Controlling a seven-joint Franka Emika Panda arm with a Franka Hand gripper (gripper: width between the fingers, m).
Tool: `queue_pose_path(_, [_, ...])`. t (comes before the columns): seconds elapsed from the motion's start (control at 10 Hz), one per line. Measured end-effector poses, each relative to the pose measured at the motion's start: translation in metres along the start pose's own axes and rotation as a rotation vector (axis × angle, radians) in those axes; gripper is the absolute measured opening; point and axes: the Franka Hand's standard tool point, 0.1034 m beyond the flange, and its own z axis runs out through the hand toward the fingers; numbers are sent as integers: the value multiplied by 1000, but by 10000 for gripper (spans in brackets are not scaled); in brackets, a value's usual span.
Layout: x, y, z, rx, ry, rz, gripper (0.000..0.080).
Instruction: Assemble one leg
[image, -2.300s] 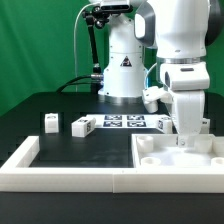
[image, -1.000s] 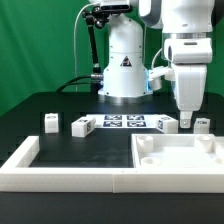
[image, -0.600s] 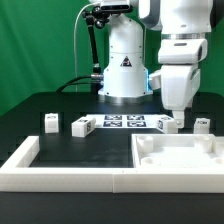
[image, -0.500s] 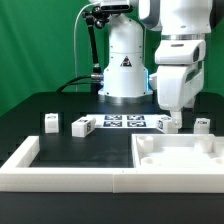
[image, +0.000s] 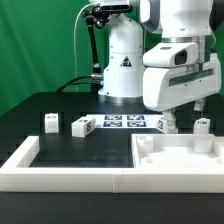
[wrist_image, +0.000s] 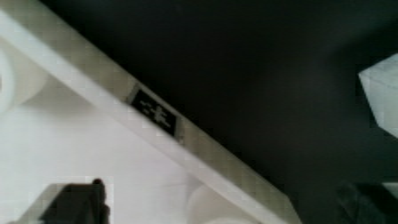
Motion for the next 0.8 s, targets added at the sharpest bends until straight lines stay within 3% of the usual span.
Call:
queue_pose_path(0.2, [1, -2, 0, 5, 4, 128, 649])
queue_pose_path(0.4, [0, -20, 2, 17, 6, 400, 649])
queue_pose_path(0.8, [6, -38, 5, 43, -2, 771, 649])
